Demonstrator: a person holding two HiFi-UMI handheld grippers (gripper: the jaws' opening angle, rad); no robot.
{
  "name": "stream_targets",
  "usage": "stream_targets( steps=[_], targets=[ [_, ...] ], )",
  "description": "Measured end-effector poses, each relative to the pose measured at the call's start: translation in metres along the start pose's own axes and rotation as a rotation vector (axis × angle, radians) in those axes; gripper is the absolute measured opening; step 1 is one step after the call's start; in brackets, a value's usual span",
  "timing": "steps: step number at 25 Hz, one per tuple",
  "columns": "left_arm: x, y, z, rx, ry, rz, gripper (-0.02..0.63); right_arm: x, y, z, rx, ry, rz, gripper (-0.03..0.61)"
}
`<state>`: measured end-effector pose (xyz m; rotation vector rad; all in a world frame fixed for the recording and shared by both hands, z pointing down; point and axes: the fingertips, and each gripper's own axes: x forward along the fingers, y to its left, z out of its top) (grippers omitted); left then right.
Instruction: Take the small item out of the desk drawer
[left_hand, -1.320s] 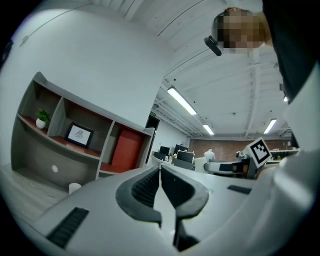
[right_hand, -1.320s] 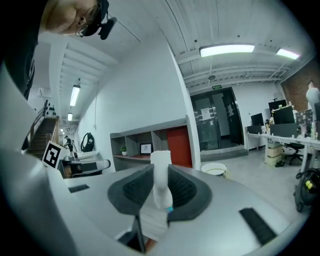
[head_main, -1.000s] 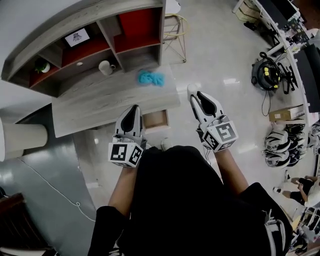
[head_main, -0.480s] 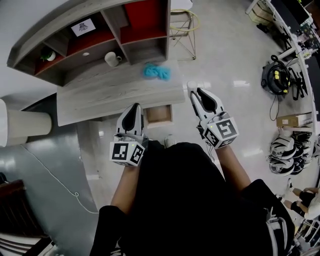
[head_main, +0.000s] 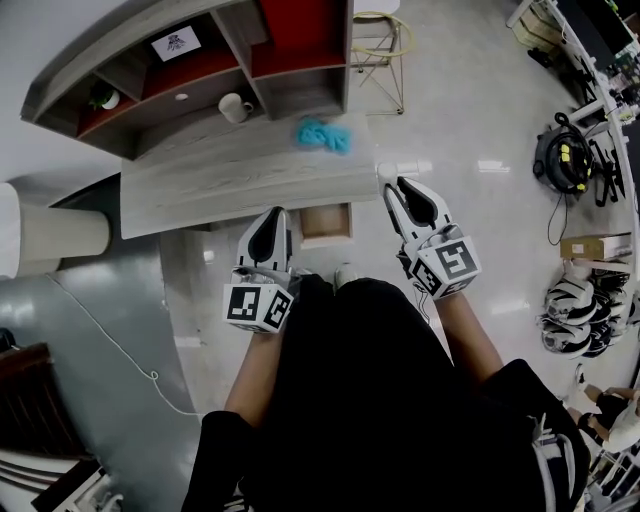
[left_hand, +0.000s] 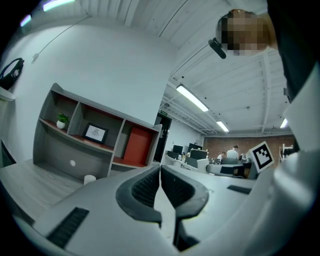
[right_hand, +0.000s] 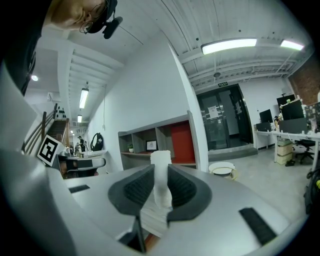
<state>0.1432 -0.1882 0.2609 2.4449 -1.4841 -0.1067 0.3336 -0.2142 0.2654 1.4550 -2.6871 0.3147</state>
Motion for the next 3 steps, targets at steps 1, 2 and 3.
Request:
stream_targets(
  steps=[1,2,3],
  targets=[
    [-0.0003,0.0007,0.0002,-0.002,-0.002,0.001,0.018,0.0017,0.0004,-0.0003,-0.002,0.0,0.004,0.08],
    [-0.0007,0.0015,0.0004,-0.003,-0.004,0.002,0.018,0.0035,0.0009,-0.0004,-0.004,0.001,0.009,0.08],
    [-0.001,0.0024,0.0006,-0.004,-0.006,0.003,0.018,0.0054,0.0016,-0.0005,-0.007,0.0,0.014,0.078]
  ],
)
